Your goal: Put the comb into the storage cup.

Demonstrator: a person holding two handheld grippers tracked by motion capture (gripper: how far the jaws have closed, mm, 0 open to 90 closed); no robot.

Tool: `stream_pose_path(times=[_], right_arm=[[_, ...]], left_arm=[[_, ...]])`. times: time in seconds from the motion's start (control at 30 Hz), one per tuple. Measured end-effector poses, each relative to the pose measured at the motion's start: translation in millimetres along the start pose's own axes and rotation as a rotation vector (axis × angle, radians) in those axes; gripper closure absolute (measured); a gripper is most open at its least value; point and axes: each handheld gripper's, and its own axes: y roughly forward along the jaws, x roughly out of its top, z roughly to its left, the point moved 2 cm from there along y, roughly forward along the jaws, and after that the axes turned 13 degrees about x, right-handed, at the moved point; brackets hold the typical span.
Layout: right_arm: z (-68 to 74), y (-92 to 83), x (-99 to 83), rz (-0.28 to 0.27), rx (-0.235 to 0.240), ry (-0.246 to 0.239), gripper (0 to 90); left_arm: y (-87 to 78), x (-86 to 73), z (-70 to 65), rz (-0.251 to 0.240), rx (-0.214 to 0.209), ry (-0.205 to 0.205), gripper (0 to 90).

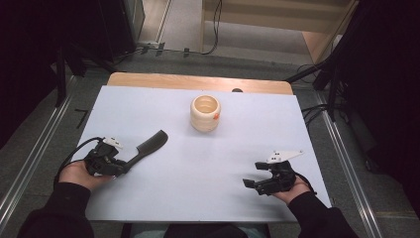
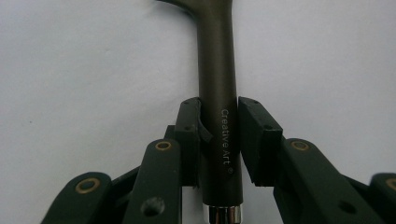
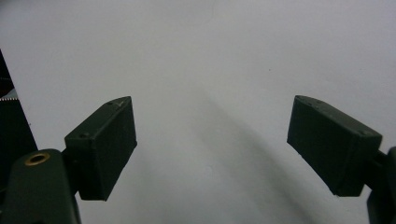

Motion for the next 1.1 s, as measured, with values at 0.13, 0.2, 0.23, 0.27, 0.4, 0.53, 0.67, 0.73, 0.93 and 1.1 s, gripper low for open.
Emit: stream_pose_path(times=[0.13,0.2,0.23,0.27,0.4,0.53,0.67,0.73,0.93,1.1], right_arm=[[0.0,1.5,0.4,0.005,0.003,-0.008,13.8],[0.7,2.7,0.9,0.008,0.002,-0.006,13.8],[1.4,4.3,1.4,0.014,0.003,-0.013,13.8],[1.4,4.3,1.4,0.014,0.003,-0.013,13.8],[3.2,7.0,2.6,0.022,0.011,-0.025,13.8],[3.0,8.0,3.4,0.02,0.014,-0.022,13.8],[2.7,7.4,3.5,0.019,0.015,-0.027,13.8],[2.9,6.9,3.7,0.017,0.014,-0.027,13.8],[2.8,5.8,3.9,0.009,0.01,-0.029,13.8],[3.4,5.3,4.8,-0.001,0.009,-0.027,13.8]], left_arm=[[0.7,1.6,-7.7,0.016,0.061,0.02,71.8],[1.0,1.2,-8.9,0.015,0.069,0.005,71.9],[1.1,1.0,-7.9,0.017,0.065,-0.006,72.5],[1.1,1.0,-7.9,0.017,0.065,-0.006,72.7],[0.7,2.7,-10.3,0.029,0.083,-0.008,73.2],[-0.2,3.7,-11.1,0.035,0.093,-0.001,73.2],[-0.8,3.3,-8.1,0.03,0.068,-0.023,73.2],[-1.1,3.0,-6.9,0.022,0.061,-0.03,73.2],[-5.3,5.8,-2.4,-0.016,0.003,-0.07,73.2],[-18.5,13.0,-3.6,-0.103,-0.041,-0.108,73.1]])
